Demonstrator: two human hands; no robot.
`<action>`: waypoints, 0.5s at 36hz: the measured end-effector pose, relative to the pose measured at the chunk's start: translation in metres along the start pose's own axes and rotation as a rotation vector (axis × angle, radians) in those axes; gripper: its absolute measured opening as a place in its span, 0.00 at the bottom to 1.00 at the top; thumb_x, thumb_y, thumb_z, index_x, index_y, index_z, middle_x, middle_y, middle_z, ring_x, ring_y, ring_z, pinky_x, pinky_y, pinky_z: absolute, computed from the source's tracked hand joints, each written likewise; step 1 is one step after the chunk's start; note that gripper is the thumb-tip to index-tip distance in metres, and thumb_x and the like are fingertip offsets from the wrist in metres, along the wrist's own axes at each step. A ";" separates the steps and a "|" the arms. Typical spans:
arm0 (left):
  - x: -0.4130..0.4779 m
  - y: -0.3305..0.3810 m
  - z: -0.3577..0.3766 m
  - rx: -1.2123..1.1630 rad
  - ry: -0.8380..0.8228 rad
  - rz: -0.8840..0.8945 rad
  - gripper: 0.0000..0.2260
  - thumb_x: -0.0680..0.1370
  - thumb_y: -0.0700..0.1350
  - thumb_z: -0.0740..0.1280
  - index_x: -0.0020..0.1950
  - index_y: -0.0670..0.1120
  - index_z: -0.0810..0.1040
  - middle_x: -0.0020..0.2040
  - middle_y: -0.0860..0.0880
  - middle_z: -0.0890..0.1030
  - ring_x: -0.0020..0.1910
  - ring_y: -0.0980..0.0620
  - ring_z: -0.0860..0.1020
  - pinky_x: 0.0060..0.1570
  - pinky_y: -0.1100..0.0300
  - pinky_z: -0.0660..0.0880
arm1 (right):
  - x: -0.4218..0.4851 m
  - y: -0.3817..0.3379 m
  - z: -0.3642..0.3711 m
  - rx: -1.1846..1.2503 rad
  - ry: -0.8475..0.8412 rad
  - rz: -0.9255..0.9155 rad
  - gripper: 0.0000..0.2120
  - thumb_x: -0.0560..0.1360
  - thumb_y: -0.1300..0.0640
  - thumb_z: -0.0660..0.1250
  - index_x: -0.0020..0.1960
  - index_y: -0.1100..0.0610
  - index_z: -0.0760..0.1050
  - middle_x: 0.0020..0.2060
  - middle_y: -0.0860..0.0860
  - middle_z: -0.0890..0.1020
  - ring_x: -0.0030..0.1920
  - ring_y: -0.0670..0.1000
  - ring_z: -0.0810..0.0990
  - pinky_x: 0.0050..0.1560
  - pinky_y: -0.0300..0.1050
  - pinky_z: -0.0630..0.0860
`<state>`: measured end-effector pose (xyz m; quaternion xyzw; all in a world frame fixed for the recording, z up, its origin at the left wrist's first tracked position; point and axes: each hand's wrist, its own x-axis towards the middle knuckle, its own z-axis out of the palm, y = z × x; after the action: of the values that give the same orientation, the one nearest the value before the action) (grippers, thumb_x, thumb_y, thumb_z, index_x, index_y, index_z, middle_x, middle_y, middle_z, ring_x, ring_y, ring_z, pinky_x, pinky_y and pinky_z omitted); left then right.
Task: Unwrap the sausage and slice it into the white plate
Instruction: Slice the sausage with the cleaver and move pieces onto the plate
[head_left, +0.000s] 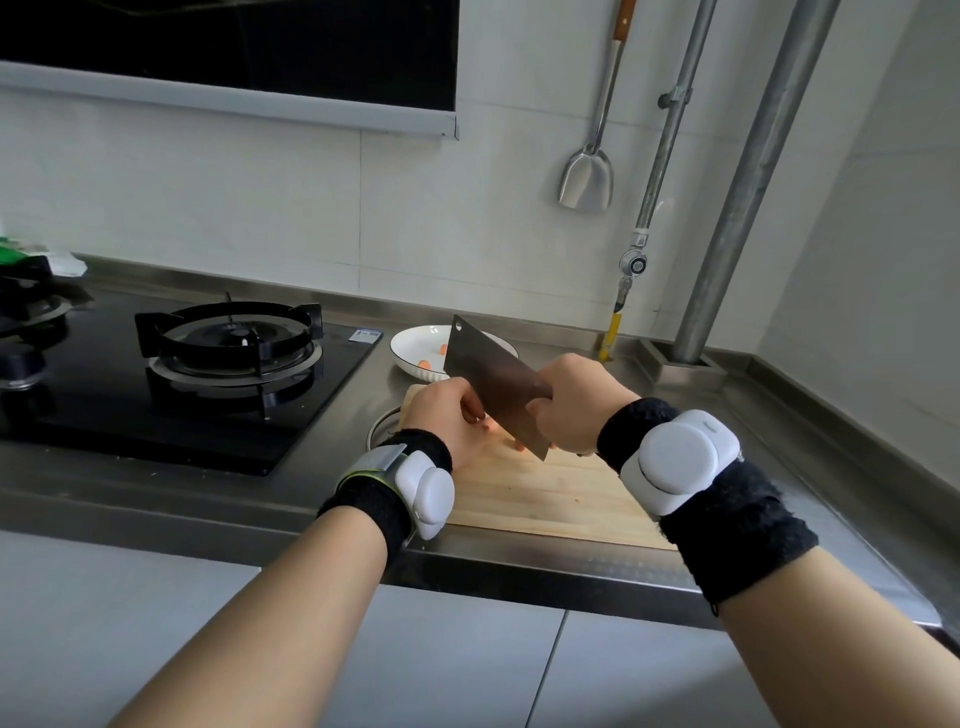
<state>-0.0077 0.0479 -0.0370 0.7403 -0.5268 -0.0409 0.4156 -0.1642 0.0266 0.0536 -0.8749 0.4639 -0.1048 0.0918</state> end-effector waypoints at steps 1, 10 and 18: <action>0.000 0.000 0.000 0.003 -0.002 -0.001 0.10 0.69 0.43 0.73 0.34 0.52 0.73 0.34 0.56 0.78 0.42 0.52 0.79 0.49 0.55 0.78 | 0.000 0.000 0.000 -0.003 -0.004 0.001 0.07 0.80 0.57 0.61 0.49 0.59 0.76 0.36 0.52 0.78 0.32 0.52 0.77 0.29 0.41 0.73; -0.002 0.002 -0.002 0.009 -0.006 0.001 0.09 0.69 0.42 0.71 0.34 0.52 0.73 0.36 0.56 0.79 0.44 0.50 0.79 0.51 0.54 0.77 | 0.000 -0.001 0.002 -0.014 -0.024 0.007 0.08 0.80 0.57 0.61 0.50 0.60 0.77 0.36 0.53 0.79 0.32 0.52 0.77 0.27 0.41 0.73; -0.003 0.003 -0.003 0.012 -0.009 0.002 0.10 0.69 0.41 0.70 0.32 0.51 0.73 0.35 0.55 0.79 0.45 0.47 0.79 0.51 0.53 0.77 | -0.002 -0.006 0.000 -0.032 -0.058 0.014 0.10 0.79 0.59 0.61 0.54 0.62 0.77 0.41 0.56 0.82 0.41 0.58 0.83 0.33 0.45 0.79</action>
<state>-0.0094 0.0519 -0.0341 0.7420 -0.5298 -0.0406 0.4087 -0.1608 0.0318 0.0546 -0.8755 0.4689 -0.0711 0.0921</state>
